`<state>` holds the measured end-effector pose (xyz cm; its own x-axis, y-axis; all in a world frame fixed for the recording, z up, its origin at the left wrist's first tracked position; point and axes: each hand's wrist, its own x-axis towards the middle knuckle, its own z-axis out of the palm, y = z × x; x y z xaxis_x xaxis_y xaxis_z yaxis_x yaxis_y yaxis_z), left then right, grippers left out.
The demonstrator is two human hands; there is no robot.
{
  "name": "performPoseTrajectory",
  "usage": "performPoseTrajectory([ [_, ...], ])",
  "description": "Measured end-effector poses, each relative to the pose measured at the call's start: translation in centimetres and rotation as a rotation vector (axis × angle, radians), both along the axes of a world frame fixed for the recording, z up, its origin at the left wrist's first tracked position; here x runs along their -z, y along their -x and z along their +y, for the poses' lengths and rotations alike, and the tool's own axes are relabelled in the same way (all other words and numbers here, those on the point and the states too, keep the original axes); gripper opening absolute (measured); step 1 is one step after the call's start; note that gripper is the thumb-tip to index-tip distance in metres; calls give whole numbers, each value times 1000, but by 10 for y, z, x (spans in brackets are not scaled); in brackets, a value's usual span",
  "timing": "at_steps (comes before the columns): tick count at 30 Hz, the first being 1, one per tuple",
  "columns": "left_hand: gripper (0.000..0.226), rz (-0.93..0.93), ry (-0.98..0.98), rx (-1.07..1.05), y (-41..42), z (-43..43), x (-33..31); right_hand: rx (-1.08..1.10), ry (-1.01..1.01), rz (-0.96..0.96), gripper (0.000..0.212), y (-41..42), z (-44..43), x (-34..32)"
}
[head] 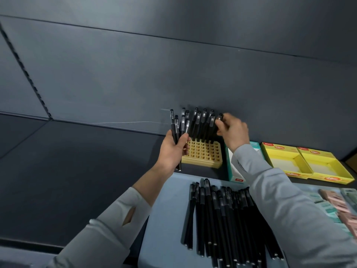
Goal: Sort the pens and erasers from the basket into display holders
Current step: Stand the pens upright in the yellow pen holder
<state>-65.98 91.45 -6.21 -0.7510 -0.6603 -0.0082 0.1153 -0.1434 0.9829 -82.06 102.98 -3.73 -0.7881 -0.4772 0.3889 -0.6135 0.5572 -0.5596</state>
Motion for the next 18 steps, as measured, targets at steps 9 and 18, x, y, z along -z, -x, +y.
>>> performPoseTrajectory([
  [9, 7, 83, -35, 36, 10, 10, -7, -157, 187, 93, 22, -28, 1, -25],
  [18, 16, 32, -11, -56, 9, 9, -5, -176, 460, -469, 14, -21, 11, -37],
])
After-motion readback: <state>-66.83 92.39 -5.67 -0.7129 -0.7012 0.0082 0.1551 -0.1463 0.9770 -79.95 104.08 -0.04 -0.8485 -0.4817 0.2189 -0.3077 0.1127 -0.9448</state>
